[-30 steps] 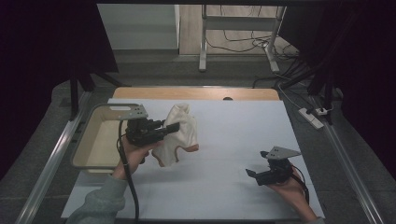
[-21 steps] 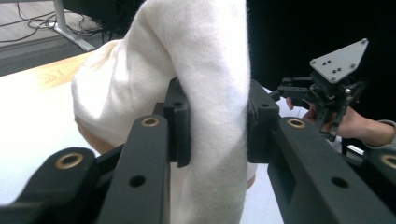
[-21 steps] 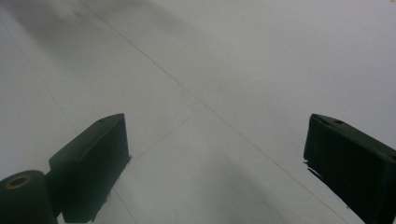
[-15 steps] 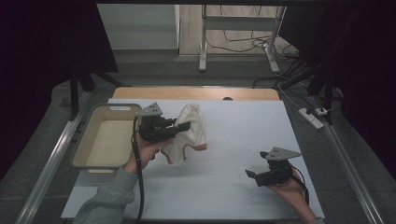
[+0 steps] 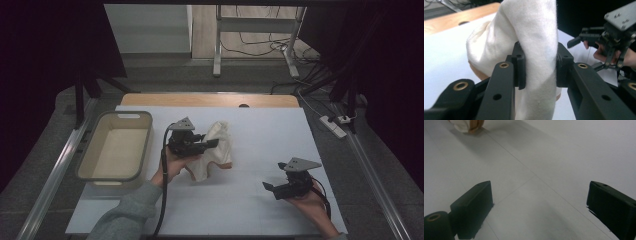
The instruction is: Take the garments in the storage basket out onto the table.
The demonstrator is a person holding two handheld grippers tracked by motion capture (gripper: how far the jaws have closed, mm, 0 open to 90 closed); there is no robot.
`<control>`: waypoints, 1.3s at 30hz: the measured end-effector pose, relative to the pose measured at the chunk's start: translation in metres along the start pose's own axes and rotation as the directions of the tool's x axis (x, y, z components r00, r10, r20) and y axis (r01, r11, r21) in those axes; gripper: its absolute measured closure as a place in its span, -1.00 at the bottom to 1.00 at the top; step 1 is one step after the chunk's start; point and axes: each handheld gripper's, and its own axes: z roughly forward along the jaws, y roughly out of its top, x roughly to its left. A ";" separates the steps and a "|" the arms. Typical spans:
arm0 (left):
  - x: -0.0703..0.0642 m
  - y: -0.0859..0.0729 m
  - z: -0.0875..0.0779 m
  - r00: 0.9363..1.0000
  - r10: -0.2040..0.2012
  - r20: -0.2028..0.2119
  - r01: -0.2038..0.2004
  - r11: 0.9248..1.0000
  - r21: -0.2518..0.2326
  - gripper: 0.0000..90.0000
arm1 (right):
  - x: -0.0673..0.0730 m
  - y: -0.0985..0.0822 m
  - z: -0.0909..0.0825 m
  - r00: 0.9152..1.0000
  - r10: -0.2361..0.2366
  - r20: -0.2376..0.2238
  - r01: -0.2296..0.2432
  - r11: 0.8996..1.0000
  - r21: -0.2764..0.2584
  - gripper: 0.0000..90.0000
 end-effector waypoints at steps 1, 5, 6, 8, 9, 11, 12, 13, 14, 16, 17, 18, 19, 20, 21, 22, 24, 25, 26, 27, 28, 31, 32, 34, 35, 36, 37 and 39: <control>0.000 0.000 0.000 1.000 0.000 0.000 0.000 1.000 0.000 0.49 | 0.000 0.000 0.000 1.000 0.000 0.000 0.000 1.000 0.000 -0.85; -0.004 -0.005 0.013 1.000 0.021 -0.008 -0.021 0.999 0.043 0.48 | -0.001 0.000 0.000 1.000 0.001 0.000 -0.001 1.000 -0.006 -0.85; -0.003 -0.009 0.017 1.000 0.025 -0.009 -0.024 0.998 0.058 0.48 | -0.001 0.000 0.000 1.000 -0.001 0.001 0.001 1.000 -0.003 -0.85; -0.002 -0.012 0.021 1.000 0.024 -0.009 -0.023 0.997 0.080 0.48 | -0.001 0.000 0.000 1.000 -0.004 0.002 0.004 1.000 0.001 -0.85; -0.002 -0.014 0.024 1.000 0.029 -0.012 -0.027 0.995 0.093 0.48 | -0.001 0.000 0.000 1.000 -0.004 0.001 0.004 1.000 0.001 -0.85; -0.002 -0.016 0.026 0.999 0.031 -0.014 -0.030 0.994 0.108 0.48 | -0.001 0.000 0.000 1.000 -0.003 0.001 0.003 1.000 0.001 -0.85; -0.002 -0.018 0.030 0.999 0.035 -0.016 -0.033 0.992 0.121 0.48 | -0.001 0.000 0.000 1.000 -0.002 0.001 0.002 1.000 0.002 -0.85; -0.001 -0.021 0.034 0.999 0.035 -0.016 -0.033 0.990 0.139 0.48 | 0.000 0.000 0.000 1.000 -0.003 0.002 0.003 1.000 0.003 -0.85; -0.001 -0.023 0.036 0.999 0.036 -0.015 -0.033 0.988 0.148 0.48 | -0.001 0.000 0.000 1.000 -0.003 0.001 0.003 1.000 0.004 -0.85; -0.001 -0.025 0.040 0.999 0.037 -0.010 -0.034 0.986 0.163 0.47 | -0.001 0.000 0.000 1.000 -0.001 -0.001 0.001 1.000 0.001 -0.85; -0.001 -0.025 0.040 0.999 0.037 -0.010 -0.034 0.986 0.163 0.47 | -0.001 0.000 0.000 1.000 -0.001 0.001 0.001 1.000 0.002 -0.85; -0.002 -0.027 0.042 0.999 0.041 -0.009 -0.039 0.984 0.173 0.46 | -0.001 0.000 0.000 1.000 -0.001 -0.001 0.001 1.000 0.002 -0.85; -0.003 -0.029 0.047 0.999 0.049 -0.012 -0.046 0.980 0.195 0.46 | -0.001 0.000 0.000 1.000 -0.002 -0.001 0.002 1.000 0.002 -0.85; -0.004 -0.030 0.048 0.998 0.054 -0.011 -0.051 0.978 0.202 0.46 | -0.001 0.000 0.000 1.000 -0.002 -0.002 0.002 1.000 0.003 -0.85; -0.004 -0.030 0.048 0.998 0.054 -0.011 -0.051 0.978 0.202 0.46 | -0.001 0.000 0.000 1.000 -0.002 -0.002 0.002 1.000 0.003 -0.85; -0.004 -0.032 0.052 0.998 0.054 -0.009 -0.051 0.975 0.215 0.45 | -0.001 0.000 0.000 1.000 -0.003 -0.001 0.003 1.000 0.004 -0.85; -0.003 -0.034 0.053 0.999 0.053 -0.009 -0.050 0.974 0.223 0.45 | -0.001 0.000 0.000 1.000 -0.003 -0.002 0.003 1.000 0.004 -0.85; -0.002 -0.035 0.055 0.999 0.052 -0.007 -0.049 0.972 0.232 0.45 | -0.001 0.000 0.001 1.000 -0.002 -0.001 0.002 1.000 0.004 -0.85; -0.001 -0.037 0.058 0.999 0.047 -0.011 -0.043 0.969 0.245 0.44 | -0.001 0.000 0.001 1.000 -0.003 0.001 0.003 1.000 0.007 -0.85; -0.001 -0.037 0.058 0.999 0.047 -0.011 -0.043 0.969 0.245 0.44 | -0.001 0.000 0.001 1.000 -0.004 0.000 0.004 1.000 0.008 -0.85; 0.000 -0.039 0.061 0.999 0.047 -0.013 -0.042 0.966 0.257 0.44 | -0.001 0.000 0.001 1.000 -0.004 -0.001 0.004 1.000 0.007 -0.85; 0.000 -0.040 0.062 0.999 0.046 -0.015 -0.041 0.965 0.260 0.43 | 0.000 0.000 0.001 1.000 -0.007 -0.002 0.007 1.000 0.010 -0.85; 0.000 -0.040 0.062 0.999 0.048 -0.016 -0.042 0.965 0.259 0.43 | 0.000 0.000 0.001 1.000 -0.007 -0.002 0.007 1.000 0.009 -0.85; 0.000 -0.040 0.061 0.999 0.050 -0.016 -0.044 0.965 0.258 0.42 | -0.001 0.000 0.001 1.000 -0.007 -0.003 0.007 1.000 0.011 -0.85; 0.000 -0.040 0.061 0.999 0.050 -0.016 -0.044 0.965 0.258 0.41 | -0.001 0.000 0.001 1.000 -0.007 -0.003 0.007 1.000 0.011 -0.85; 0.000 -0.040 0.061 0.999 0.050 -0.014 -0.045 0.965 0.257 0.41 | -0.001 0.000 0.001 1.000 -0.007 -0.004 0.007 1.000 0.011 -0.85; 0.000 -0.040 0.061 0.999 0.050 -0.011 -0.045 0.966 0.256 0.40 | 0.000 0.000 0.001 1.000 -0.008 -0.005 0.008 1.000 0.012 -0.85; 0.001 -0.040 0.061 0.999 0.049 -0.007 -0.045 0.966 0.255 0.35 | 0.000 0.000 0.001 1.000 -0.012 -0.005 0.012 1.000 0.014 -0.85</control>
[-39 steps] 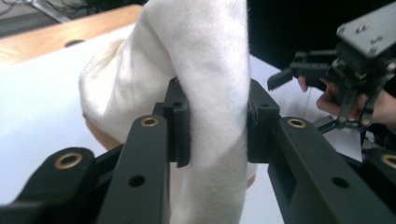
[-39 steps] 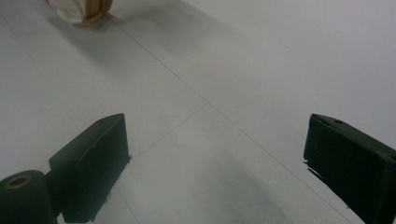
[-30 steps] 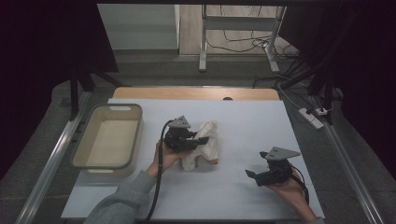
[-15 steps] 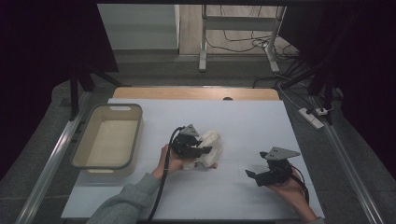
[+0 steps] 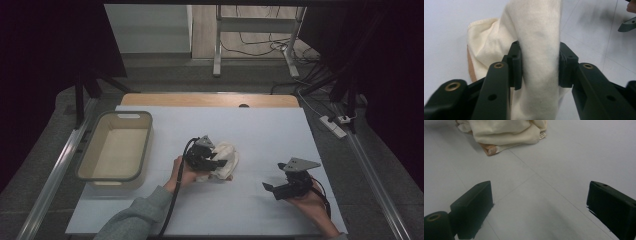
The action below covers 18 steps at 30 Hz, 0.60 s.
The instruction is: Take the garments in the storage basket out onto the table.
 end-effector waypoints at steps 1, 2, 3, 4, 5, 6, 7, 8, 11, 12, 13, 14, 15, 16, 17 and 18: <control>0.000 0.000 -0.001 1.000 0.001 0.001 -0.001 1.000 -0.004 0.32 | 0.000 0.000 0.000 1.000 0.001 -0.001 -0.001 1.000 -0.001 -0.85; 0.000 0.000 -0.001 1.000 0.001 0.001 -0.001 1.000 -0.004 0.28 | 0.000 0.000 0.000 1.000 0.001 -0.001 -0.001 1.000 -0.001 -0.85; 0.000 0.000 -0.001 1.000 0.001 -0.003 -0.001 1.000 -0.009 0.28 | 0.000 0.000 0.000 1.000 0.000 -0.001 0.000 1.000 0.001 -0.85; 0.000 0.000 -0.002 1.000 0.004 -0.021 -0.005 1.000 -0.011 0.19 | 0.000 0.000 0.000 1.000 0.001 -0.003 -0.001 1.000 0.001 -0.85; -0.002 0.002 -0.006 0.995 -0.006 -0.103 0.005 1.000 -0.017 -0.20 | 0.000 0.000 0.000 1.000 0.000 -0.004 0.000 1.000 0.001 -0.85; -0.002 0.002 -0.006 0.995 -0.006 -0.103 0.005 1.000 -0.017 -0.34 | 0.000 0.000 0.000 1.000 0.000 -0.004 0.000 1.000 0.001 -0.85; -0.002 0.002 -0.010 0.991 -0.008 -0.131 0.005 1.000 -0.027 -0.39 | 0.000 0.000 0.000 1.000 -0.003 0.001 0.003 1.000 0.002 -0.85; -0.002 0.002 -0.014 0.990 -0.014 -0.140 0.008 0.999 -0.050 -0.43 | 0.001 0.000 0.000 1.000 -0.004 0.001 0.004 1.000 0.002 -0.85; -0.001 0.000 -0.033 0.989 -0.014 -0.148 0.002 0.996 -0.085 -0.54 | 0.000 0.000 0.000 1.000 -0.003 0.001 0.003 1.000 -0.001 -0.85; -0.001 0.000 -0.033 0.989 -0.014 -0.148 0.002 0.996 -0.085 -0.56 | 0.000 0.000 0.000 1.000 -0.003 0.001 0.003 1.000 -0.001 -0.85; -0.001 -0.001 -0.037 0.988 -0.015 -0.151 0.002 0.996 -0.087 -0.56 | 0.000 0.000 -0.001 1.000 -0.003 0.001 0.003 1.000 -0.001 -0.85; 0.000 -0.002 -0.042 0.989 -0.015 -0.150 0.002 0.996 -0.088 -0.57 | 0.000 0.000 -0.001 1.000 -0.003 0.001 0.003 1.000 -0.001 -0.85; -0.001 -0.004 -0.048 0.989 -0.010 -0.149 -0.003 0.996 -0.087 -0.57 | 0.000 0.000 -0.001 1.000 -0.003 0.001 0.003 1.000 -0.002 -0.85; -0.001 -0.005 -0.051 0.988 -0.006 -0.152 -0.007 0.996 -0.084 -0.57 | 0.000 0.000 -0.001 1.000 -0.003 0.002 0.003 1.000 -0.003 -0.85; -0.002 -0.007 -0.059 0.987 0.012 -0.158 -0.023 0.997 -0.070 -0.57 | 0.000 0.000 -0.001 1.000 -0.001 0.002 0.001 1.000 -0.003 -0.85; -0.002 -0.009 -0.063 0.986 0.017 -0.164 -0.028 0.998 -0.064 -0.57 | 0.000 0.000 -0.001 1.000 -0.001 0.002 0.001 1.000 -0.002 -0.85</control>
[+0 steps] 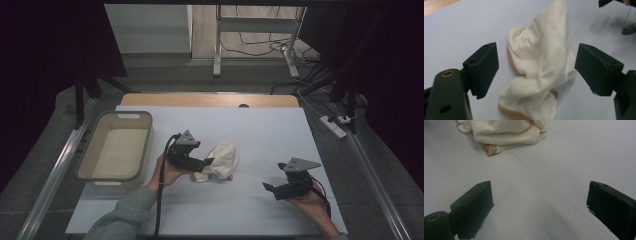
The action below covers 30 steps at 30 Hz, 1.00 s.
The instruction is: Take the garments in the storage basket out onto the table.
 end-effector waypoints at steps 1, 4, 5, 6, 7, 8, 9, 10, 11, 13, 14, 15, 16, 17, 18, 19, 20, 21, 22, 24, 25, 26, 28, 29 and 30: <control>0.000 -0.001 -0.004 1.000 0.002 -0.005 -0.002 1.000 0.003 -0.57 | 0.000 0.000 0.000 1.000 0.000 0.000 0.000 1.000 0.000 -0.85; 0.001 -0.004 -0.009 1.000 -0.008 -0.004 0.008 1.000 0.006 -0.57 | 0.000 0.000 0.000 1.000 -0.002 0.002 0.002 1.000 0.000 -0.85; 0.002 -0.006 -0.012 1.000 -0.012 -0.006 0.012 1.000 0.012 -0.57 | 0.000 0.000 -0.001 1.000 0.003 0.002 -0.003 1.000 -0.003 -0.85; 0.002 -0.007 -0.014 1.000 -0.013 -0.007 0.013 1.000 0.015 -0.57 | 0.000 0.000 -0.001 1.000 0.003 0.002 -0.003 1.000 -0.003 -0.85; 0.001 -0.010 -0.016 1.000 -0.014 -0.012 0.015 1.000 0.022 -0.57 | -0.001 0.000 -0.001 1.000 0.003 0.003 -0.003 1.000 -0.002 -0.85; 0.001 -0.012 -0.017 1.000 -0.015 -0.017 0.015 0.999 0.028 -0.57 | -0.001 0.000 -0.001 1.000 0.000 0.006 0.000 1.000 0.001 -0.85; 0.001 -0.015 -0.020 1.000 -0.014 -0.023 0.015 0.999 0.036 -0.57 | -0.001 0.000 -0.001 1.000 -0.003 0.009 0.003 1.000 0.002 -0.85; 0.001 -0.017 -0.021 1.000 -0.015 -0.027 0.016 0.999 0.040 -0.57 | -0.001 0.000 -0.001 1.000 -0.003 0.009 0.003 1.000 0.002 -0.85; 0.002 -0.019 -0.024 0.999 -0.018 -0.032 0.019 0.999 0.043 -0.57 | -0.001 0.000 -0.002 1.000 -0.003 0.006 0.003 1.000 0.000 -0.85; 0.002 -0.026 -0.034 0.998 -0.028 -0.050 0.030 0.999 0.043 -0.58 | -0.001 0.000 -0.002 1.000 -0.002 0.007 0.002 1.000 -0.002 -0.85; 0.002 -0.026 -0.034 0.998 -0.028 -0.050 0.030 0.999 0.043 -0.58 | -0.001 0.000 -0.002 1.000 -0.002 0.007 0.002 1.000 -0.002 -0.85; 0.002 -0.028 -0.038 0.998 -0.031 -0.054 0.033 0.999 0.038 -0.58 | 0.000 0.000 -0.003 1.000 0.004 0.003 -0.004 1.000 -0.011 -0.85; 0.002 -0.031 -0.043 0.998 -0.035 -0.057 0.037 0.999 0.033 -0.58 | 0.000 0.000 -0.003 1.000 0.004 0.003 -0.004 1.000 -0.011 -0.85; 0.003 -0.034 -0.049 0.997 -0.043 -0.062 0.045 0.999 0.027 -0.58 | 0.000 0.000 -0.003 1.000 0.005 0.001 -0.005 1.000 -0.014 -0.85; 0.004 -0.040 -0.058 0.996 -0.055 -0.075 0.056 0.998 0.019 -0.58 | -0.001 0.000 -0.003 1.000 0.010 0.001 -0.010 1.000 -0.019 -0.85; 0.004 -0.040 -0.058 0.996 -0.055 -0.075 0.056 0.998 0.019 -0.58 | -0.001 0.000 -0.003 1.000 0.011 0.001 -0.011 1.000 -0.021 -0.85; 0.005 -0.043 -0.063 0.995 -0.064 -0.079 0.065 0.998 0.012 -0.58 | -0.001 0.000 -0.003 1.000 0.011 0.001 -0.011 1.000 -0.021 -0.85; 0.006 -0.047 -0.067 0.994 -0.076 -0.084 0.077 0.997 0.006 -0.58 | -0.001 0.000 -0.004 1.000 0.012 0.002 -0.012 1.000 -0.019 -0.85; 0.007 -0.050 -0.071 0.992 -0.087 -0.088 0.088 0.996 0.000 -0.57 | -0.001 0.000 -0.004 1.000 0.016 -0.002 -0.016 1.000 -0.023 -0.85; 0.007 -0.060 -0.080 0.990 -0.114 -0.086 0.113 0.993 -0.014 -0.57 | -0.001 0.000 -0.004 1.000 0.018 0.000 -0.018 1.000 -0.025 -0.85; 0.007 -0.063 -0.083 0.990 -0.113 -0.088 0.113 0.994 -0.012 -0.57 | -0.001 0.000 -0.004 1.000 0.018 0.000 -0.018 1.000 -0.026 -0.85; 0.006 -0.066 -0.086 0.989 -0.115 -0.090 0.114 0.993 -0.011 -0.57 | -0.001 0.000 -0.005 1.000 0.017 0.002 -0.017 1.000 -0.026 -0.85; 0.006 -0.070 -0.091 0.988 -0.123 -0.091 0.122 0.992 -0.017 -0.57 | -0.001 0.000 -0.005 1.000 0.017 0.004 -0.017 1.000 -0.026 -0.85; 0.006 -0.070 -0.091 0.988 -0.123 -0.091 0.122 0.992 -0.017 -0.57 | -0.001 0.000 -0.004 1.000 0.019 0.004 -0.019 0.999 -0.027 -0.85; 0.006 -0.074 -0.095 0.987 -0.130 -0.093 0.129 0.991 -0.021 -0.57 | -0.001 0.000 -0.004 1.000 0.019 0.005 -0.019 0.999 -0.026 -0.85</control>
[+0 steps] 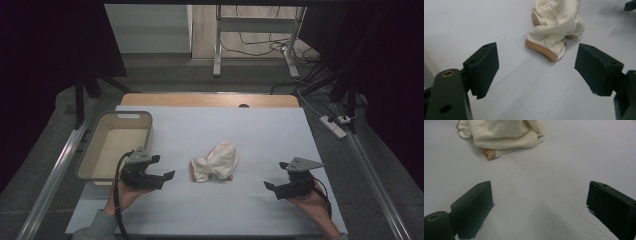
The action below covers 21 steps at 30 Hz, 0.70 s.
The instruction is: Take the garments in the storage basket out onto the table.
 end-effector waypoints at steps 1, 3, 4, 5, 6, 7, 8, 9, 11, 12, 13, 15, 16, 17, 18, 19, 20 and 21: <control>0.000 -0.001 -0.002 1.000 -0.003 0.000 0.003 1.000 -0.001 -0.57 | 0.000 0.000 0.000 1.000 0.000 0.001 0.000 1.000 -0.001 -0.85; 0.001 -0.003 -0.004 1.000 -0.007 0.000 0.007 1.000 -0.002 -0.57 | 0.000 0.000 0.000 1.000 0.002 0.002 -0.002 1.000 -0.003 -0.85; 0.001 -0.003 -0.004 1.000 -0.007 0.000 0.007 1.000 -0.002 -0.57 | 0.000 0.000 0.000 1.000 0.002 0.002 -0.002 1.000 -0.003 -0.85; 0.001 -0.005 -0.004 1.000 -0.013 0.002 0.013 1.000 -0.003 -0.57 | 0.000 0.000 0.000 1.000 0.002 0.002 -0.002 1.000 -0.003 -0.85; 0.001 -0.008 -0.005 1.000 -0.018 0.005 0.018 1.000 -0.001 -0.57 | 0.000 0.000 -0.001 1.000 0.002 0.000 -0.002 1.000 -0.005 -0.85; 0.001 -0.009 -0.005 1.000 -0.019 0.005 0.019 1.000 0.002 -0.57 | 0.001 0.000 -0.001 1.000 0.004 0.000 -0.004 1.000 -0.009 -0.85; 0.001 -0.009 -0.005 1.000 -0.019 0.005 0.019 1.000 0.002 -0.57 | 0.001 0.000 -0.001 1.000 0.004 0.000 -0.004 1.000 -0.009 -0.85; 0.001 -0.012 -0.006 1.000 -0.021 0.006 0.021 1.000 0.001 -0.57 | 0.001 0.000 -0.001 1.000 0.002 0.002 -0.002 1.000 -0.012 -0.85; 0.001 -0.012 -0.006 1.000 -0.022 0.007 0.022 1.000 0.001 -0.57 | 0.001 0.000 -0.001 1.000 0.002 0.003 -0.002 1.000 -0.013 -0.85; 0.001 -0.013 -0.006 1.000 -0.022 0.005 0.022 1.000 0.002 -0.57 | 0.001 0.000 -0.002 1.000 0.003 0.003 -0.003 1.000 -0.013 -0.85; 0.002 -0.013 -0.007 1.000 -0.026 0.007 0.026 1.000 0.001 -0.57 | 0.000 0.000 -0.002 1.000 0.003 0.005 -0.003 1.000 -0.014 -0.85; 0.002 -0.013 -0.007 1.000 -0.027 0.007 0.027 1.000 -0.001 -0.57 | 0.001 0.000 -0.002 1.000 0.000 0.009 0.000 1.000 -0.016 -0.85; 0.002 -0.013 -0.007 1.000 -0.026 0.005 0.026 1.000 -0.003 -0.57 | 0.001 0.000 -0.002 1.000 0.000 0.009 0.000 1.000 -0.016 -0.85; 0.003 -0.013 -0.008 1.000 -0.024 0.004 0.024 1.000 -0.004 -0.57 | 0.001 0.000 -0.002 1.000 -0.001 0.009 0.001 1.000 -0.018 -0.84; 0.003 -0.013 -0.008 1.000 -0.024 0.004 0.024 1.000 -0.004 -0.57 | 0.001 0.000 -0.002 1.000 -0.002 0.009 0.002 1.000 -0.019 -0.84; 0.003 -0.012 -0.007 1.000 -0.025 0.003 0.025 1.000 -0.004 -0.57 | 0.001 0.000 -0.002 1.000 -0.002 0.009 0.003 1.000 -0.019 -0.84; 0.003 -0.012 -0.007 1.000 -0.025 0.003 0.025 1.000 -0.004 -0.57 | 0.001 0.000 -0.002 1.000 -0.002 0.009 0.003 1.000 -0.019 -0.84; 0.004 -0.012 -0.007 1.000 -0.026 0.004 0.026 1.000 -0.004 -0.57 | 0.001 0.000 -0.002 1.000 -0.003 0.009 0.003 1.000 -0.019 -0.84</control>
